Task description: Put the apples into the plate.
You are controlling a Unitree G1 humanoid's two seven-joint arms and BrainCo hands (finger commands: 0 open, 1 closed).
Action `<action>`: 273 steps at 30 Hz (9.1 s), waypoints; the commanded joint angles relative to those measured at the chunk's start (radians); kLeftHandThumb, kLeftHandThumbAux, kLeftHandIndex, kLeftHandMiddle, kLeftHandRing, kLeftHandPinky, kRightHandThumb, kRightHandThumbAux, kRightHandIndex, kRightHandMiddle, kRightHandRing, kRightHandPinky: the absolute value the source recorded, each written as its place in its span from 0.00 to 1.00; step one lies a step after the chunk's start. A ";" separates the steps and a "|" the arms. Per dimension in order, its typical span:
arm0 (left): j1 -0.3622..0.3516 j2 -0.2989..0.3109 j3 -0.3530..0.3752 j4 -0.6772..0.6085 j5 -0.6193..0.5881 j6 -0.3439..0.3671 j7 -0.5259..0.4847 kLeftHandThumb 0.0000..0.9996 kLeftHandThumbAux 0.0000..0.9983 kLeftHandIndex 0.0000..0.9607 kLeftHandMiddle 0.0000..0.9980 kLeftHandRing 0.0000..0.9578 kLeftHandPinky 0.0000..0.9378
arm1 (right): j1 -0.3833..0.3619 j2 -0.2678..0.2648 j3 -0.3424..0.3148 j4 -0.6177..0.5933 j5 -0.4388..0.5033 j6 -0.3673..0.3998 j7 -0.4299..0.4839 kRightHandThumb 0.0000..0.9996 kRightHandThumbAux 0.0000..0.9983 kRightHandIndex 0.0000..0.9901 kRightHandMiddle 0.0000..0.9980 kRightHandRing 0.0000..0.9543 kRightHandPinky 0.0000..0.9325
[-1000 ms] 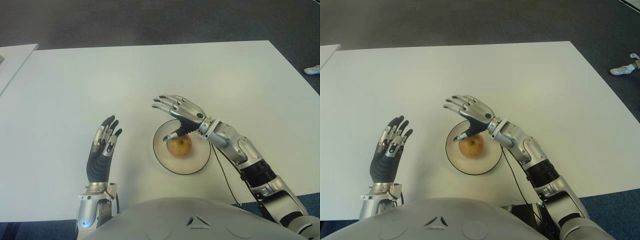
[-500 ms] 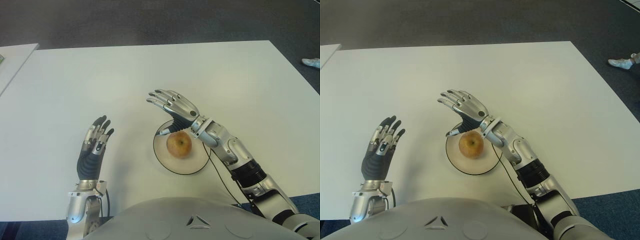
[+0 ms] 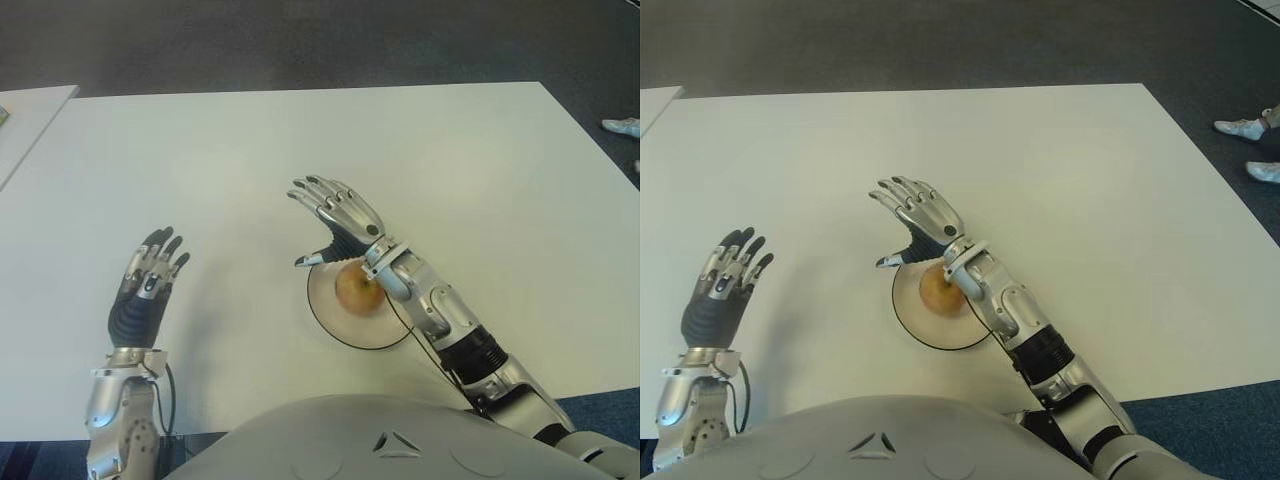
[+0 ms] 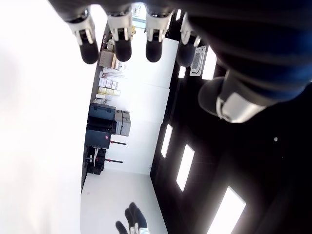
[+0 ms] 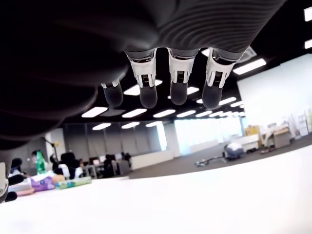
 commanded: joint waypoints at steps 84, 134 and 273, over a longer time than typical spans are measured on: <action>-0.307 0.097 0.209 0.354 -0.006 0.115 -0.197 0.36 0.49 0.13 0.02 0.02 0.11 | 0.042 0.009 -0.004 -0.254 -0.178 0.362 0.212 0.00 0.42 0.04 0.02 0.00 0.00; -0.142 0.023 0.206 0.193 -0.024 0.097 -0.210 0.36 0.49 0.13 0.02 0.02 0.11 | 0.101 -0.025 -0.009 -0.232 -0.102 0.232 0.028 0.00 0.35 0.04 0.00 0.00 0.00; -0.108 -0.339 -0.527 0.122 0.582 0.093 -0.106 0.06 0.51 0.01 0.00 0.00 0.01 | 0.876 0.323 -0.486 -0.083 0.832 -0.305 -0.366 0.04 0.54 0.04 0.07 0.04 0.01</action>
